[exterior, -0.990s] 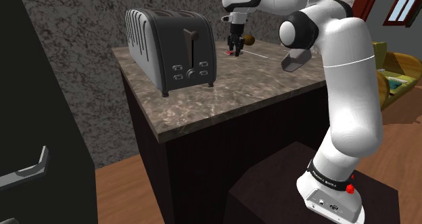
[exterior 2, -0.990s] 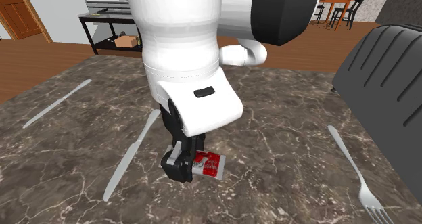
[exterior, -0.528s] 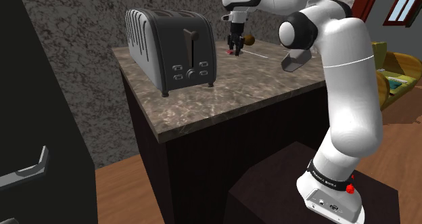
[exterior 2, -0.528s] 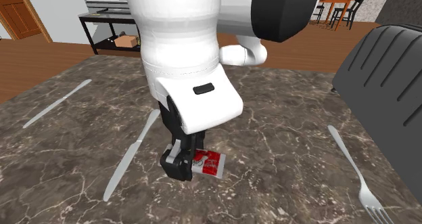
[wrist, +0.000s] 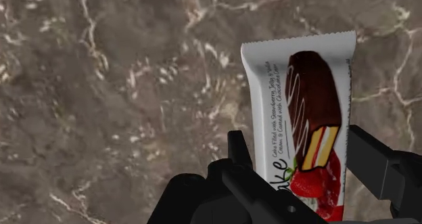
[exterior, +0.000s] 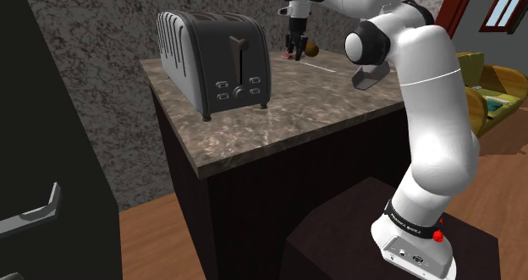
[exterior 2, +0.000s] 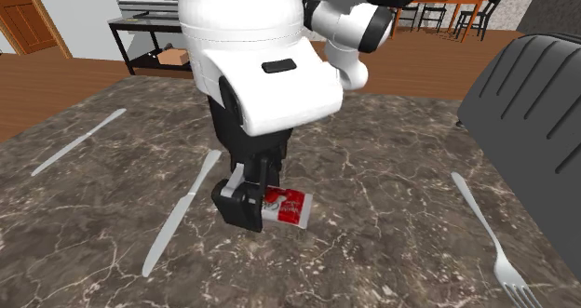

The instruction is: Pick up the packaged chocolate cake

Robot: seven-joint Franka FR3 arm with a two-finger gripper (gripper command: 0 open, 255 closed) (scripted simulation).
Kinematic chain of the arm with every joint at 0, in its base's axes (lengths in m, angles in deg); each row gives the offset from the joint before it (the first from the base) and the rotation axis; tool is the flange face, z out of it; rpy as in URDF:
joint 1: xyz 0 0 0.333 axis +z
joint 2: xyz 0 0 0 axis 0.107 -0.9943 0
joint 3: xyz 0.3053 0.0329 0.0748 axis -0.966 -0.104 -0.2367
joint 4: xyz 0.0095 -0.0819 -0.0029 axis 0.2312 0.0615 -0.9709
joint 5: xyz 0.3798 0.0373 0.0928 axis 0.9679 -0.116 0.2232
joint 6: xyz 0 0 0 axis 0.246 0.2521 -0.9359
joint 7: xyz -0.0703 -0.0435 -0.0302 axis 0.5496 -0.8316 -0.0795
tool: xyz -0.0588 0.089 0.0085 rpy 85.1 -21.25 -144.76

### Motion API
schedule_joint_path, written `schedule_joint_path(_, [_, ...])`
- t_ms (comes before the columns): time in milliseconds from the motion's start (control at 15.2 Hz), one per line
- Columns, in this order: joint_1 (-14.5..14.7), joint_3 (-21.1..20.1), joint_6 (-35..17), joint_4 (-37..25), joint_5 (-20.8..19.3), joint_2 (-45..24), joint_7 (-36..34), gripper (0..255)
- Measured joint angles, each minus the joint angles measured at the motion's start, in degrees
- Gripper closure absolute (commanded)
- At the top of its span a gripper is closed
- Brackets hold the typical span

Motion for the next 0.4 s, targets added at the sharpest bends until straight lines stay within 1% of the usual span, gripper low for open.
schedule_joint_path(132, [-0.97,-0.13,2.13,-3.06,0.43,-0.86,-0.04,255])
schedule_joint_path(396, [-4.42,-1.0,8.12,-13.46,2.27,-4.92,-0.72,255])
